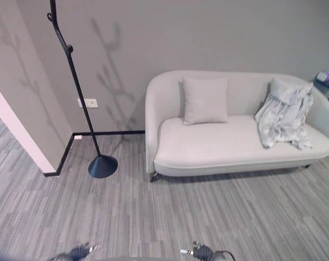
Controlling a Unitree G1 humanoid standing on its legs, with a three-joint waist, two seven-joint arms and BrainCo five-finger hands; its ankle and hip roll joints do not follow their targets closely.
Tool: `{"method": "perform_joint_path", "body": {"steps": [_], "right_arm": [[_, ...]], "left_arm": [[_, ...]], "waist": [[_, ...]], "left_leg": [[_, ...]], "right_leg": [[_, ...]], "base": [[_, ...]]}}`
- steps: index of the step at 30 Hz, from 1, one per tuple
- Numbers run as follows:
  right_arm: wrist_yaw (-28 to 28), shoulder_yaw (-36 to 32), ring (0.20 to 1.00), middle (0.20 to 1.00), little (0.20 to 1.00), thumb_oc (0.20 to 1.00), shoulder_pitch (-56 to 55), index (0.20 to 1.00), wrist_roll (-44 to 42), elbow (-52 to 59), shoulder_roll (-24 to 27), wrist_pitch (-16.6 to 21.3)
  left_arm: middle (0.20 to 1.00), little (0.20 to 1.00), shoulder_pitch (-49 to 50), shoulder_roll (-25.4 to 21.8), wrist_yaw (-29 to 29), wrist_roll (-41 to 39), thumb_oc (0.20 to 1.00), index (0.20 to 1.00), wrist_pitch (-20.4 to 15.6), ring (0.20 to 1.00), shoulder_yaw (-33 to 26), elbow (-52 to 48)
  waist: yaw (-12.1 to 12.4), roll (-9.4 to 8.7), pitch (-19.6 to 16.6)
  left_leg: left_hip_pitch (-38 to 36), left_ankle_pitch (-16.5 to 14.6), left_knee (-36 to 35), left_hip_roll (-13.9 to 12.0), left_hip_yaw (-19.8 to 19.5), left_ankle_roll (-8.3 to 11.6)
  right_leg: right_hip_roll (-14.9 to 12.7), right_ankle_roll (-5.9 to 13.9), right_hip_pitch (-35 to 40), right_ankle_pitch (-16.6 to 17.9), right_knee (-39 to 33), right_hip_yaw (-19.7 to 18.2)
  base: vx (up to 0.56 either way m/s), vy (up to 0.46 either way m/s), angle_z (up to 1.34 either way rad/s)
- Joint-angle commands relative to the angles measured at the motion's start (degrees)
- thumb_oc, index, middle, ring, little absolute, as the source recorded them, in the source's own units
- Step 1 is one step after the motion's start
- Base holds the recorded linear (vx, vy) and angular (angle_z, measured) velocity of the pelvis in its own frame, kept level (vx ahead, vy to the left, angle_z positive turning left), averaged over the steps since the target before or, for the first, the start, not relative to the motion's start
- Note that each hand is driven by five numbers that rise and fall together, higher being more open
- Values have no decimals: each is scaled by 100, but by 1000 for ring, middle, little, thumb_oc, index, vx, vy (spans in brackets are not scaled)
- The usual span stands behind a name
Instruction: Hang the clothes on the sofa on the clothes rack.
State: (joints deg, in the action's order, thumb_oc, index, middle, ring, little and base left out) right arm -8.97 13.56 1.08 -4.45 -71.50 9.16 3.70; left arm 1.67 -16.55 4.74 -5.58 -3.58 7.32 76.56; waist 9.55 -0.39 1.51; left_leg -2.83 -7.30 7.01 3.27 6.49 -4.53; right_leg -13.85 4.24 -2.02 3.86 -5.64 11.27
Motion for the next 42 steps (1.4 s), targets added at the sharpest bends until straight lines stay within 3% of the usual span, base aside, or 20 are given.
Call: {"method": "perform_joint_path", "body": {"steps": [1, 4, 5, 7, 9, 16, 19, 20, 21, 25, 26, 27, 29, 30, 32, 36, 37, 39, 41, 42], "right_arm": [[64, -122, 1000, 1000, 1000, 1000, 306, 1000, 27, 218, 285, 81], [123, -81, 1000, 1000, 1000, 1000, 313, 1000, 115, 125, 347, 83], [182, -107, 1000, 1000, 1000, 1000, 271, 1000, 133, 57, 449, 111], [182, -106, 1000, 1000, 1000, 1000, 267, 1000, 133, 57, 452, 112], [261, -232, 1000, 1000, 1000, 1000, 154, 1000, 86, 6, 584, 157], [336, -379, 1000, 1000, 1000, 1000, -51, 1000, 98, -164, 814, 200], [320, -415, 1000, 1000, 1000, 1000, -214, 1000, 89, -111, 833, 199], [322, -366, 1000, 1000, 1000, 1000, -221, 1000, 83, -83, 835, 173], [310, -273, 1000, 1000, 1000, 1000, -95, 1000, 144, -30, 778, 147], [288, -265, 1000, 1000, 1000, 1000, 52, 1000, 97, 103, 652, 131], [288, -265, 1000, 1000, 1000, 1000, 52, 1000, 97, 103, 652, 131], [280, -181, 1000, 1000, 1000, 1000, 210, 1000, 105, 116, 599, 115], [270, -81, 1000, 1000, 1000, 1000, 358, 1000, 63, 155, 560, 118], [257, -38, 1000, 1000, 1000, 1000, 437, 1000, 47, 195, 504, 100], [228, 66, 1000, 1000, 1000, 1000, 551, 1000, 114, 141, 443, 82], [207, 162, 1000, 1000, 1000, 1000, 573, 1000, 232, 45, 418, 72], [186, 157, 1000, 1000, 1000, 1000, 540, 1000, 290, -42, 429, 60], [197, 173, 1000, 1000, 1000, 1000, 529, 1000, 348, -172, 468, 58], [197, 126, 1000, 1000, 1000, 1000, 511, 1000, 390, -253, 541, 42], [197, 126, 1000, 1000, 1000, 1000, 511, 1000, 390, -253, 541, 42]], "left_arm": [[1000, 1000, -296, 127, -3, 66, 1000, 1000, -108, 1000, 49, -120], [1000, 1000, -335, 68, -38, 50, 1000, 1000, -131, 1000, 94, -63], [1000, 1000, -269, 126, -32, 17, 1000, 1000, -139, 1000, 63, -85], [1000, 1000, -265, 129, -33, 17, 1000, 1000, -139, 1000, 63, -86], [1000, 1000, -220, 231, -2, -36, 1000, 1000, -131, 1000, 70, -209], [1000, 1000, -236, 368, 30, -13, 1000, 1000, -103, 1000, 266, -716], [1000, 1000, -280, 452, 74, -2, 1000, 1000, -87, 1000, 383, -804], [1000, 1000, -291, 478, 86, -5, 1000, 1000, -73, 1000, 423, -823], [1000, 1000, -332, 455, 121, -44, 1000, 1000, -78, 1000, 417, -808], [1000, 1000, -302, 383, 147, -154, 1000, 1000, -86, 1000, 381, -677], [1000, 1000, -302, 383, 147, -154, 1000, 1000, -86, 1000, 381, -677], [1000, 1000, -302, 330, 135, -119, 1000, 1000, -83, 1000, 342, -513], [1000, 1000, -295, 256, 97, -63, 1000, 1000, -98, 1000, 385, -280], [1000, 1000, -282, 226, 109, -26, 1000, 1000, -88, 1000, 327, -111], [1000, 1000, -170, 189, 117, 73, 1000, 1000, -75, 1000, 209, 99], [1000, 1000, -103, 123, 102, 138, 1000, 1000, -82, 1000, 151, 226], [1000, 1000, -95, 75, 88, 143, 1000, 1000, -88, 1000, 167, 214], [1000, 1000, -152, 36, 95, 154, 1000, 1000, -91, 1000, 169, 168], [1000, 1000, -231, 37, 85, 125, 1000, 1000, -96, 1000, 182, 56], [1000, 1000, -232, 37, 85, 125, 1000, 1000, -96, 1000, 182, 56]], "waist": [[-64, 395, 90], [-124, 182, -4], [-152, 173, -110], [-154, 183, -119], [-267, 188, -200], [-595, 242, -243], [-736, 163, -196], [-709, 119, -104], [-447, 69, 51], [-19, 110, 161], [-15, 110, 166], [255, 202, 208], [437, 201, 335], [524, 256, 332], [650, 247, 142], [731, 77, -53], [724, -87, -165], [735, -132, -207], [650, 48, -172], [651, 48, -171]], "left_leg": [[-461, 842, -1201, -750, -393, 829], [-568, 883, -1201, -1097, -401, 870], [-527, 971, -1201, -1304, -385, 865], [-524, 966, -1201, -1317, -388, 871], [-498, 1083, -1201, -1562, -309, 874], [-798, 1275, -1201, -1930, 52, 839], [-751, 1268, -338, -2112, 217, 747], [-534, 1134, 334, -2056, 91, 705], [20, 883, 678, -1393, -398, 679], [482, 892, -396, -747, -158, 778], [473, 893, -402, -747, -153, 778], [808, 1150, -1131, -398, -64, 782], [1526, 1009, -1201, -281, 223, 797], [1466, 1043, -1201, -285, 359, 838], [1244, 1119, -1201, -251, 165, 823], [1027, 1187, -1201, -198, 47, 781], [917, 1172, -1201, -109, 55, 737], [784, 1150, -1201, -75, 54, 693], [476, 1136, -1201, -194, 48, 675], [476, 1136, -1201, -194, 49, 675]], "right_leg": [[22, -276, 148, 89, 64, -12], [-22, -153, 161, 145, 64, -68], [173, -125, 186, 102, 64, -74], [184, -130, 185, 100, 64, -68], [476, -98, 231, 10, 64, -38], [826, -80, 317, -66, 64, 17], [864, -92, 435, -31, 64, 114], [896, -156, 548, -79, 64, 127], [1033, -235, 624, -197, 64, -68], [1331, -266, 699, -256, 64, -272], [1330, -266, 704, -256, 64, -276], [1515, -282, 833, -300, 64, -369], [1557, -278, 957, -330, 64, -365], [1604, -274, 1027, -305, 64, -360], [1616, -285, 1146, -318, 64, -421], [1473, -286, 1407, -129, 64, -471], [1342, -256, 1657, 96, 64, -451], [1256, -217, 1657, 60, 643, -391], [1229, -132, 1362, 25, 1731, -293], [1228, -131, 1361, 23, 1733, -294]], "base": [[173, -252, 77], [229, -498, 58], [210, -522, 40], [82, -245, 14], [118, -393, 2], [82, -291, -10], [86, -336, -19], [81, -432, -23], [63, -427, -24], [71, -123, -82], [193, -18, -81], [192, -19, -53], [229, -4, -46], [324, 37, -29], [386, 58, -13], [269, 68, -55], [312, 105, -17], [314, 138, -29], [230, 138, -60], [206, 188, -54]]}}
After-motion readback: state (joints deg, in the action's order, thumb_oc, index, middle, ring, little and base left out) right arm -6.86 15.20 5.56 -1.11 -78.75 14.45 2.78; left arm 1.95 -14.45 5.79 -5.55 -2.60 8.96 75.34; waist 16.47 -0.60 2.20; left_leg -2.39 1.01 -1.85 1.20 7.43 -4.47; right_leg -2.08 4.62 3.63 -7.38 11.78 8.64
